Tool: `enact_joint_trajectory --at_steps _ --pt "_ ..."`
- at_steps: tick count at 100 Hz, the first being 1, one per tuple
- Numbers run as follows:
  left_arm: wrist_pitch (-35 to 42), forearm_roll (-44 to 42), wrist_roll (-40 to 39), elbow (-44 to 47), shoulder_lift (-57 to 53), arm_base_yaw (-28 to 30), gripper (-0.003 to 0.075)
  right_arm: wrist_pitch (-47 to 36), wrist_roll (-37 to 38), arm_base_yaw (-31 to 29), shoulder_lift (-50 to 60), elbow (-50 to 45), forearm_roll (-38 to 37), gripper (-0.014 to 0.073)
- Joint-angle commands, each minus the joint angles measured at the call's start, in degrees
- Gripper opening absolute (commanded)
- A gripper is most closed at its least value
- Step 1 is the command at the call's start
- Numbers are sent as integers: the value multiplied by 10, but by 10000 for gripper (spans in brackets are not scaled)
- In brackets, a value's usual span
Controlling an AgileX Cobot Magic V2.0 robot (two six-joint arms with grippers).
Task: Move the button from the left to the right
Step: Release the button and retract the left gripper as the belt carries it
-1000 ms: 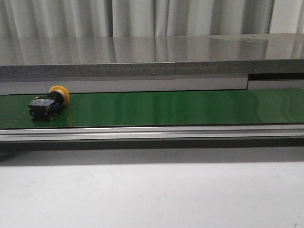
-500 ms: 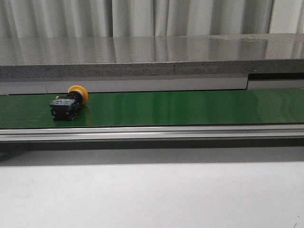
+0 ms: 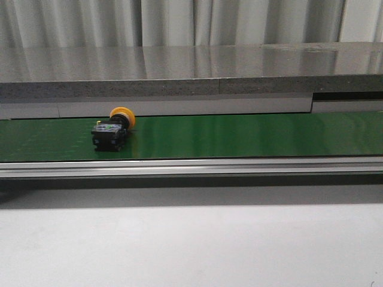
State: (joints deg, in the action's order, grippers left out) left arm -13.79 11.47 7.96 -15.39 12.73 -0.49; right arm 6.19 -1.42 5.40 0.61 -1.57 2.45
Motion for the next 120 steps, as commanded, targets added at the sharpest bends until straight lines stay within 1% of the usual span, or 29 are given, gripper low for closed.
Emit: enact_joint_trajectory --at_steps 1,11,19,31,46,60,74,88,106,120 --pt "49 8 -1 -15 5 -4 -20 -76 -2 -3 10 8 -7 -67" --pt "49 8 -1 -15 5 -4 -20 -113 -2 -3 10 10 -7 -67" --pt "49 8 -1 -15 5 -4 -20 -113 -2 -3 10 24 -7 -67" --pt "49 8 -1 -15 5 -4 -20 -76 -2 -3 -1 63 -7 -67" --pt "49 8 -1 -15 5 -4 -20 1 -2 -3 -49 138 -7 -67" --pt "49 8 -1 -15 5 -4 -20 75 -2 -3 -130 215 -7 -67" --pt "49 8 -1 -15 5 -4 -20 171 -2 -3 -237 300 -7 -67" --pt "49 8 -1 -15 5 -4 -20 239 -2 -3 -345 382 -7 -67" --pt "49 8 -1 -15 5 -4 -20 271 -2 -3 -452 461 0 -67" --pt "49 8 -1 -15 5 -4 -20 269 -2 -3 -499 481 0 -67"
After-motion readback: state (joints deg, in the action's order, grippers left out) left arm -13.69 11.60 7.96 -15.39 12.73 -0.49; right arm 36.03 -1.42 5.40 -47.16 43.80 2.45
